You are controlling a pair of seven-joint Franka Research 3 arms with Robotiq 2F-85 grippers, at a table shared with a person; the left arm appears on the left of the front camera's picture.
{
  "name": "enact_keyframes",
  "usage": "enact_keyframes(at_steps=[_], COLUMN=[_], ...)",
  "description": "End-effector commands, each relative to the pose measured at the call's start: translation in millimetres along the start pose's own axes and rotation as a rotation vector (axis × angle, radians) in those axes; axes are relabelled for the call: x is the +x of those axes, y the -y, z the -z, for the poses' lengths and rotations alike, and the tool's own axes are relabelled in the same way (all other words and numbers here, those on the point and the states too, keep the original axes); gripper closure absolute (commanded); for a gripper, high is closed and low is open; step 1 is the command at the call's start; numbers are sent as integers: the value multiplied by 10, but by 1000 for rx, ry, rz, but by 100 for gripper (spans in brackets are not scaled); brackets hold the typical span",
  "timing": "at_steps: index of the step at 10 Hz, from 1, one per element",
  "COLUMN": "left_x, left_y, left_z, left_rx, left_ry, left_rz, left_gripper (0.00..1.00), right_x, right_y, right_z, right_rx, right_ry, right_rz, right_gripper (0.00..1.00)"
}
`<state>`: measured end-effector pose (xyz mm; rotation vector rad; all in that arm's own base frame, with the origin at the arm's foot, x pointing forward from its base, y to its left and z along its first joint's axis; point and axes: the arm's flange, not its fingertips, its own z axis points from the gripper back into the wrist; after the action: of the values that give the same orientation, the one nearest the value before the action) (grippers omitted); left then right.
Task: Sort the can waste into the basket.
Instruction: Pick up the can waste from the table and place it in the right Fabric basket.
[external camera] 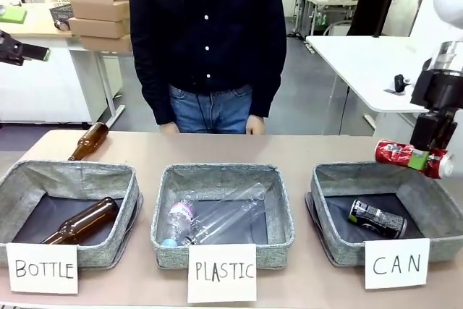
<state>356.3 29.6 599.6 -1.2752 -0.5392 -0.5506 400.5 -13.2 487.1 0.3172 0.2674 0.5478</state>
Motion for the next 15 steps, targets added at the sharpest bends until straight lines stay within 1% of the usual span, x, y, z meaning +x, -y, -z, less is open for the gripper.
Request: enact_keyframes(at_steps=[1, 2, 3, 8, 9, 10, 11, 12, 13, 14, 15], left_x=[-9, -9, -9, -9, -9, -9, -9, -9, -9, -9, -9], left_y=[24, 24, 24, 24, 24, 24, 24, 24, 24, 24, 24], left_z=[-9, -9, -9, -9, -9, -9, -9, -9, -9, -9, -9], left_rx=[-13, -13, -13, -13, -13, -13, -13, -13, -13, -13, -13], left_ry=[1, 1, 1, 1, 1, 1, 1, 1, 1, 1, 1], left_rz=[12, 12, 12, 12, 12, 12, 12, 12, 12, 12, 12], left_gripper=[0, 0, 0, 0, 0, 0, 0, 0, 0, 0, 0], right_x=[15, 18, 26, 36, 48, 65, 94, 117, 101, 100, 108], right_y=[87, 82, 92, 107, 101, 95, 49, -35, -78, -51, 4], right_z=[-1, 1, -1, -46, -73, -129, -313, -530, -646, -693, -704], right_rx=[-20, -18, -12, 48, 88, 167, 478, 953, 1356, 1567, 1715], right_ry=[13, 5, 9, 61, 86, 159, 449, 705, 745, 671, 612], right_rz=[28, 10, 20, 29, 39, 43, 33, 108, 84, 36, 11], right_gripper=[0, 0, 0, 0, 0, 0, 0, 0, 0, 0, 0])
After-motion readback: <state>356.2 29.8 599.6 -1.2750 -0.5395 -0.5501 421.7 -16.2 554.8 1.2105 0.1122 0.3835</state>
